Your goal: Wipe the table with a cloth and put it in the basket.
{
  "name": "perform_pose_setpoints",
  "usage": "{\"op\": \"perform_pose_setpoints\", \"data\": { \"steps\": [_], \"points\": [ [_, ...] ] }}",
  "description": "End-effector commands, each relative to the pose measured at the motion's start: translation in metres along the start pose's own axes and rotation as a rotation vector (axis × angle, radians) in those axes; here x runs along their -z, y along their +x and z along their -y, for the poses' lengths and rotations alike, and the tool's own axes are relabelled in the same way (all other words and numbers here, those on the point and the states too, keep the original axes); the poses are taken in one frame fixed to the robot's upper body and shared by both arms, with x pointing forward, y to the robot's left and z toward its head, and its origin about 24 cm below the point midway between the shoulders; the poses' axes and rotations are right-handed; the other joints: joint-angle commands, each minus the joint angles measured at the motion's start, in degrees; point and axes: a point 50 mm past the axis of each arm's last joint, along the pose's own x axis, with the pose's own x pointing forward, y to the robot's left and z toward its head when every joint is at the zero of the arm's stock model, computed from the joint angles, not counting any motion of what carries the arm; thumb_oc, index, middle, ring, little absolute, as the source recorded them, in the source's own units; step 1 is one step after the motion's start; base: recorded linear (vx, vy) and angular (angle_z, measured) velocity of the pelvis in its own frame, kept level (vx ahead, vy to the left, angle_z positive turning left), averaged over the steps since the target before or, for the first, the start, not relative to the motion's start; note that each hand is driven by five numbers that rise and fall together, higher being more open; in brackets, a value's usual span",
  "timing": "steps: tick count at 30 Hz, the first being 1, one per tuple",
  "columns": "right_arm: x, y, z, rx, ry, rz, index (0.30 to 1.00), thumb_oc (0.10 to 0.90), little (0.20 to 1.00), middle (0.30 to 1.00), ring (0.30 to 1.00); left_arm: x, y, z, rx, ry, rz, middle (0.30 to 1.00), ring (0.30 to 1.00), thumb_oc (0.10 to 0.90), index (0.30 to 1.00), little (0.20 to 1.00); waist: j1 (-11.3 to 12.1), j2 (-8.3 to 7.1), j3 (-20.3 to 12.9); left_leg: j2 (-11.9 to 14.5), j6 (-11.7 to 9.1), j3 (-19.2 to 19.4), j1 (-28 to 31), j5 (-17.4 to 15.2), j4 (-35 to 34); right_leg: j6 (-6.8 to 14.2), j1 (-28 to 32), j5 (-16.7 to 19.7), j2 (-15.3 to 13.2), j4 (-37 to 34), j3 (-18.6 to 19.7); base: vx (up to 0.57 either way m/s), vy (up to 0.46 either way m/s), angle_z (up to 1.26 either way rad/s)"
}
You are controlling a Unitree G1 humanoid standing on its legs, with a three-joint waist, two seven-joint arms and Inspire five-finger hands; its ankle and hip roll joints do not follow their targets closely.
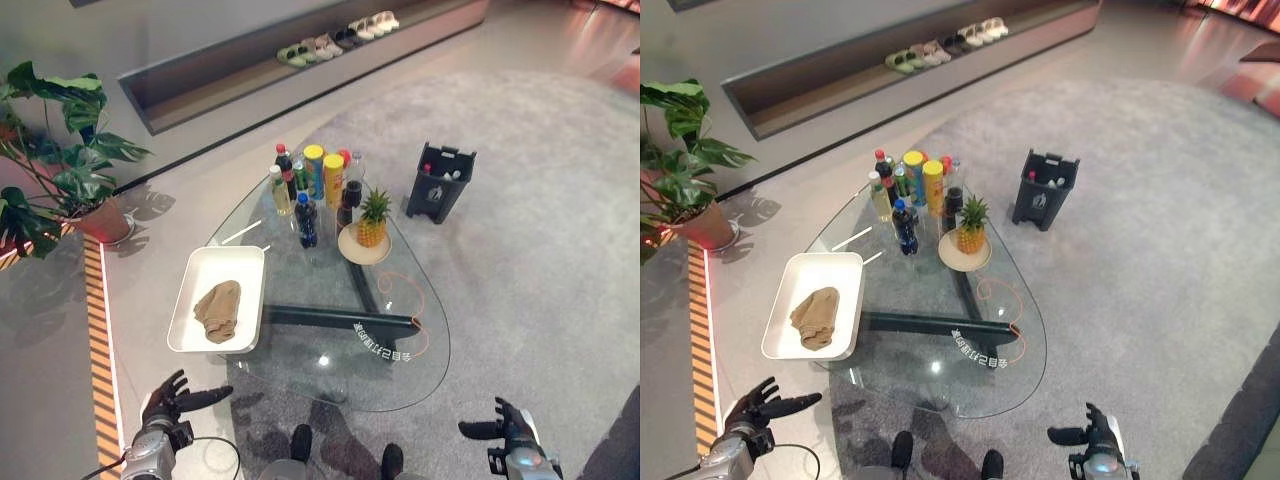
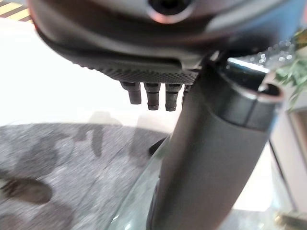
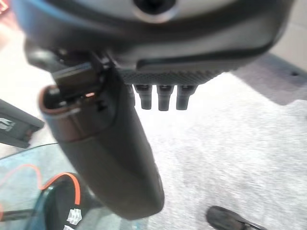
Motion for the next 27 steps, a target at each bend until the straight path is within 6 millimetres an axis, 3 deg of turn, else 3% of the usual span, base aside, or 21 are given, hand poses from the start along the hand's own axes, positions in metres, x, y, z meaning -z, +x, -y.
{"op": "perform_pose_setpoints", "data": {
  "steps": [1,9,27],
  "points": [
    [0.012,-0.001,0.008,0.001,-0.043,-0.042,0.9,0.8,0.9,0.9,0.9,0.011,-0.002,-0.008,0.019,0.104,-0.058,0.9,0.9,0.8,0.9,0.9,0.07,0.61,-2.65,2.49,-1.06,3.06,2.54,-2.8,0.15,1.75,-1.37,-1.63,-3.43,5.89,1.15,0.03,0.03,-0.01],
    [0.029,-0.006,-0.009,-0.102,-0.086,-0.13,0.9,0.8,0.9,0.9,0.9,0.044,-0.009,0.003,0.103,0.173,-0.243,0.9,0.9,0.8,0.9,0.9,-0.3,0.4,-3.95,2.66,-0.97,3.65,4.77,-3.88,0.15,2.39,0.94,-0.34,-4.14,3.33,1.39,0.0,0.026,-0.06],
    [0.044,-0.012,-0.023,-0.175,-0.156,-0.185,0.9,0.8,0.9,0.9,0.9,0.053,-0.011,0.019,0.142,0.231,-0.277,0.9,0.9,0.8,0.9,0.9,-0.72,0.69,-4.12,3.37,-1.2,4.2,5.6,-4.31,0.15,2.62,1.61,0.33,-4.6,2.06,1.26,-0.01,0.006,-0.02]
  ]
}}
